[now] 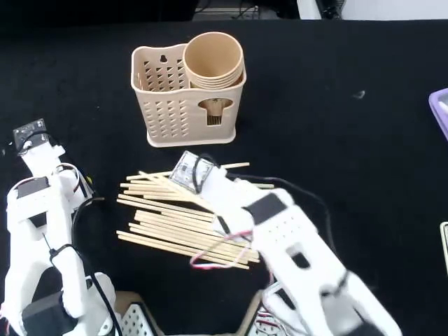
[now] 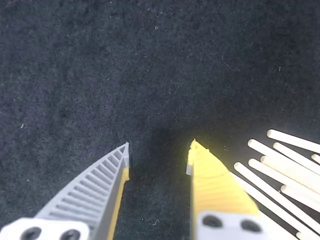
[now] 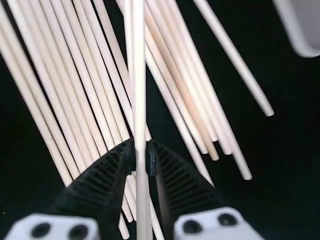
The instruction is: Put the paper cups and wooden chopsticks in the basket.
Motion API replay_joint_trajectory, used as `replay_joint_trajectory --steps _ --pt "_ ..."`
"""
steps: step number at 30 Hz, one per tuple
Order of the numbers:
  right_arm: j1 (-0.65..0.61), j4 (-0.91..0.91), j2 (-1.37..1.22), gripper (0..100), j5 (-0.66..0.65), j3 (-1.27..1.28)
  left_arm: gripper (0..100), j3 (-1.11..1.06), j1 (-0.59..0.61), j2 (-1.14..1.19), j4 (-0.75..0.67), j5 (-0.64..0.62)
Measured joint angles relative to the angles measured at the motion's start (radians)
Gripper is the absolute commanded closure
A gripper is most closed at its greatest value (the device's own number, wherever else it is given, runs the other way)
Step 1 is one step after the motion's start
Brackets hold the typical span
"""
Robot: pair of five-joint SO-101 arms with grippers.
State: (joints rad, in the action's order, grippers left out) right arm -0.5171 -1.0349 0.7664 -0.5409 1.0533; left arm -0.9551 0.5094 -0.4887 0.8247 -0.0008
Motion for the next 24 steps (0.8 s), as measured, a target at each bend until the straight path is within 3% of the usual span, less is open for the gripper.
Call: replay_joint_trajectory --steps 9,12,18,24 --pt "0.000 -0.091 0.436 98.8 0.000 -0.018 81 0.000 0.000 0.000 0.000 0.000" --pt "0.000 -0.066 0.508 98.8 0.057 -0.091 81 0.000 0.000 0.000 0.000 0.000" --pt "0.000 0.155 0.489 98.7 0.209 -0.258 81 0.000 0.000 0.000 0.000 0.000" --pt "0.000 0.480 0.296 98.7 0.379 -0.333 81 0.000 0.000 0.000 0.000 0.000"
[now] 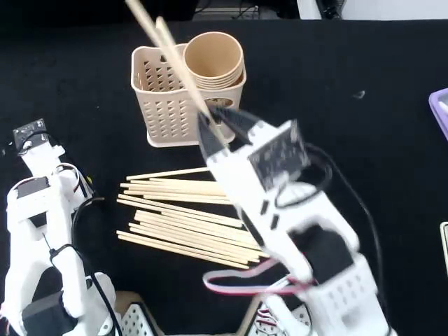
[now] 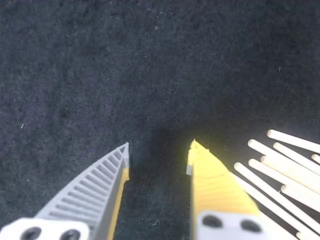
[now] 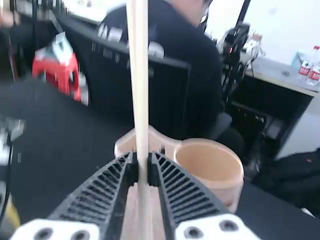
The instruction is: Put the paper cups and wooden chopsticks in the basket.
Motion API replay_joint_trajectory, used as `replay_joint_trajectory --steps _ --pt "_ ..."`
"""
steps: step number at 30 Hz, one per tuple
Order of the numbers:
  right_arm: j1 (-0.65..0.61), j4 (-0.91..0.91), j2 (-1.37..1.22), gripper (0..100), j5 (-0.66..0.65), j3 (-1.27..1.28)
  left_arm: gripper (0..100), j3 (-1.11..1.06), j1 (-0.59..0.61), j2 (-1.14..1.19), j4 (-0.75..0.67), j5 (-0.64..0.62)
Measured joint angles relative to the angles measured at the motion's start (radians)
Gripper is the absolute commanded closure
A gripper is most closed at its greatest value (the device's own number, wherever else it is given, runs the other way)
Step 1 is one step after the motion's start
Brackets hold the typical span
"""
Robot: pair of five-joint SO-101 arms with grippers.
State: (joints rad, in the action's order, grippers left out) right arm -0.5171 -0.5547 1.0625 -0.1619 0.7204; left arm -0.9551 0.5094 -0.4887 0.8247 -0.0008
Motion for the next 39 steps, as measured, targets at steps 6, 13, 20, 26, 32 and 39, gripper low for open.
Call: replay_joint_trajectory --steps 6,13,20,26,32,39 --pt "-0.009 0.451 -0.262 98.7 0.037 -0.008 81 0.000 0.000 0.000 0.000 0.000" --pt "-0.064 0.640 -0.589 98.7 0.038 -0.192 81 0.000 0.000 0.000 0.000 0.000" --pt "-0.069 0.646 -0.876 98.7 0.044 -0.440 81 0.000 0.000 0.000 0.000 0.000" --pt "-0.069 0.646 -1.000 98.7 0.044 -0.445 81 0.000 0.000 0.000 0.000 0.000" --pt "-0.068 0.646 -1.065 98.7 0.044 -0.445 81 0.000 0.000 0.000 0.000 0.000" --pt "-0.057 0.641 -1.080 87.7 0.044 -0.445 81 0.000 -0.021 0.000 0.000 0.000"
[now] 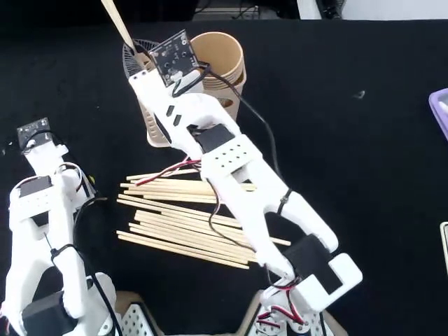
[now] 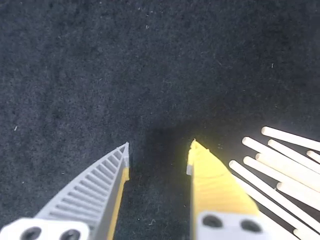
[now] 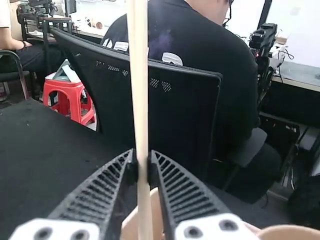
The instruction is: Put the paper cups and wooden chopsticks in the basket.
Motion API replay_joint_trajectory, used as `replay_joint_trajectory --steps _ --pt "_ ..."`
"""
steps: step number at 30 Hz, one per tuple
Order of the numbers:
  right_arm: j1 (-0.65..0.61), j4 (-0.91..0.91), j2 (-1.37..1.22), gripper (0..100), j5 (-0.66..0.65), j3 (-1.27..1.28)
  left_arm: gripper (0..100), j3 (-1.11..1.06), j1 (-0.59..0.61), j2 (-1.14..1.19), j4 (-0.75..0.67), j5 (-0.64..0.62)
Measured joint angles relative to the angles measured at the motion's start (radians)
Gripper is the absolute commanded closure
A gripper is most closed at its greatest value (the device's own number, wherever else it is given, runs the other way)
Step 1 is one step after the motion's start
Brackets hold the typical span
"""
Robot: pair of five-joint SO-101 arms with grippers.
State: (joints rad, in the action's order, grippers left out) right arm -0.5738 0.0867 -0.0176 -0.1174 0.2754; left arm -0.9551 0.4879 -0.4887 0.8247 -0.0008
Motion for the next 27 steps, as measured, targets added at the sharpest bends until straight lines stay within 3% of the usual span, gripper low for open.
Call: replay_joint_trajectory --steps 3,13,18,27 --pt "0.000 -0.071 0.000 77.5 0.002 0.000 81 0.000 0.000 0.000 0.000 0.000" --pt "0.000 -0.431 0.005 83.2 0.002 -0.199 81 0.000 0.000 0.000 0.000 0.000" --pt "0.000 -0.585 0.173 83.2 0.002 -0.235 81 0.000 0.000 0.000 0.000 0.000" --pt "0.000 -1.192 0.508 82.9 -0.061 -0.141 81 -0.006 -0.003 0.000 0.000 0.000"
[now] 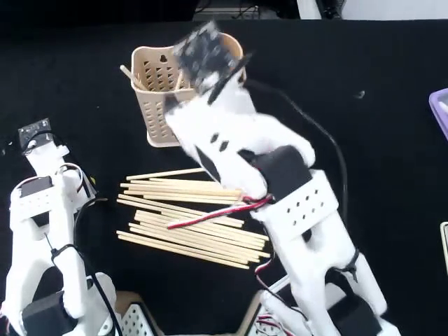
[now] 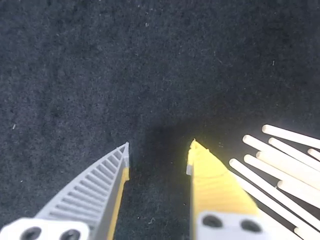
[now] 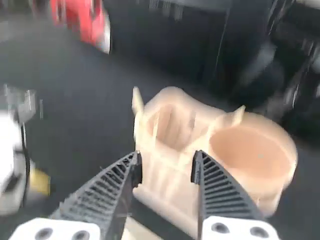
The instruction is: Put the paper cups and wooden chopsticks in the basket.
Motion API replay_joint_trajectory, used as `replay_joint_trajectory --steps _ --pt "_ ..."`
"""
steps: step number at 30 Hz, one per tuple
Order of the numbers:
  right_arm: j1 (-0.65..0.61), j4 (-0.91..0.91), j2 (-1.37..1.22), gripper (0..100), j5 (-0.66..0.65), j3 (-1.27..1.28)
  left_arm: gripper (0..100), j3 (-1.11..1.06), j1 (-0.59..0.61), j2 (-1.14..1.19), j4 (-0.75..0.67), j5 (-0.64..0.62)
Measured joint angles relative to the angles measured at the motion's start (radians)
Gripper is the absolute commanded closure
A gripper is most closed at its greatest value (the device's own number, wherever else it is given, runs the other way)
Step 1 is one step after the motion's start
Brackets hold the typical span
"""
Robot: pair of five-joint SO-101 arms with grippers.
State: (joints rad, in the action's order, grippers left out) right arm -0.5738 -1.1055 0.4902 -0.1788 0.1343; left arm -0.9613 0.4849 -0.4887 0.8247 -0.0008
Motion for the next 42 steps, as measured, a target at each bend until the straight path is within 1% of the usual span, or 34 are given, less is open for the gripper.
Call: replay_joint_trajectory --steps 3,7,10,13,16,22,27,29,32,33,34,38,42 --pt "-0.008 -0.074 0.032 82.9 -0.080 0.143 81 0.000 0.000 0.000 0.000 0.000" --pt "-0.015 -0.080 0.055 82.8 -0.230 0.382 81 0.000 0.000 0.000 0.000 0.000" --pt "-0.015 0.000 0.055 81.6 -0.316 0.577 81 0.000 0.000 0.000 0.000 0.000" --pt "-0.015 0.110 0.055 76.4 -0.374 0.753 81 0.000 0.000 0.000 0.000 0.000" --pt "-0.015 0.180 0.051 76.6 -0.414 0.861 81 0.000 0.000 0.000 0.000 0.000" --pt "-0.015 0.284 -0.083 78.0 -0.483 0.885 81 0.000 0.000 0.000 0.000 0.000" --pt "-0.003 0.325 -0.259 78.6 -0.499 0.835 81 0.000 0.000 0.000 0.000 0.000" --pt "-0.002 0.327 -0.301 82.8 -0.500 0.801 81 0.000 0.000 0.000 0.000 0.000" --pt "0.002 0.316 -0.321 97.4 -0.500 0.770 81 0.000 0.000 0.000 0.000 0.000" --pt "0.005 0.315 -0.324 99.2 -0.500 0.761 81 0.000 0.000 0.000 0.000 0.000" --pt "0.006 0.313 -0.333 97.2 -0.500 0.760 81 0.000 0.000 0.000 0.000 0.000" --pt "0.008 0.307 -0.347 98.8 -0.500 0.761 81 0.000 0.000 0.000 0.000 0.000" --pt "0.011 0.269 -0.273 98.8 -0.500 0.775 81 0.000 0.002 0.000 0.000 0.000"
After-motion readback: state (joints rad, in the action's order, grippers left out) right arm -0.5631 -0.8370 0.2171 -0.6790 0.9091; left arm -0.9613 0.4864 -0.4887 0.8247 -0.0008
